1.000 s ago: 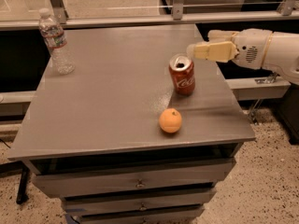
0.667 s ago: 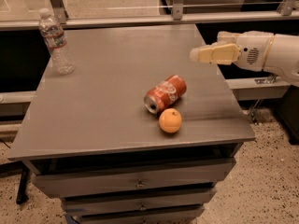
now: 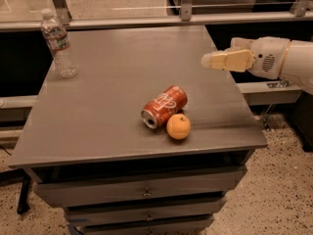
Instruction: Move coke can near orange
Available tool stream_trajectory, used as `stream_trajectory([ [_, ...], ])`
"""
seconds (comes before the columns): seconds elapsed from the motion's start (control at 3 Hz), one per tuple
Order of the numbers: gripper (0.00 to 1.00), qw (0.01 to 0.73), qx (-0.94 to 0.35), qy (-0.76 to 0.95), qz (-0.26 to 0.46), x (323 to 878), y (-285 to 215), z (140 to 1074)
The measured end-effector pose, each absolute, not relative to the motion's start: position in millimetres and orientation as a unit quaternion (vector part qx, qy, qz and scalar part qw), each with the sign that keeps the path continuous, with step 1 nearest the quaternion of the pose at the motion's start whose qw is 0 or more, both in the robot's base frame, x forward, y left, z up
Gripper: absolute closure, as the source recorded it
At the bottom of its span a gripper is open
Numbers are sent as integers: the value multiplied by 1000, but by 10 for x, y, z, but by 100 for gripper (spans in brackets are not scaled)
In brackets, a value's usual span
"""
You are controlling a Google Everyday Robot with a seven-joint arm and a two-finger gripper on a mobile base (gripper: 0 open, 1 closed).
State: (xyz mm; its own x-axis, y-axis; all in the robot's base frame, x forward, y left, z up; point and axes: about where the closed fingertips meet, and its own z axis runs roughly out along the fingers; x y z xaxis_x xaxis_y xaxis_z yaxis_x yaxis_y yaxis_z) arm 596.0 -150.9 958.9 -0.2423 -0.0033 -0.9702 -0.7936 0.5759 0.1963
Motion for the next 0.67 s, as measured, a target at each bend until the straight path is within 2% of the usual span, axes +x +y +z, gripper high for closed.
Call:
stream_trajectory([
  [0.33,0,562,-279,696,348,5897,-1831,9579],
  [0.67,0,564,-279,695,346,5893,-1857,9582],
])
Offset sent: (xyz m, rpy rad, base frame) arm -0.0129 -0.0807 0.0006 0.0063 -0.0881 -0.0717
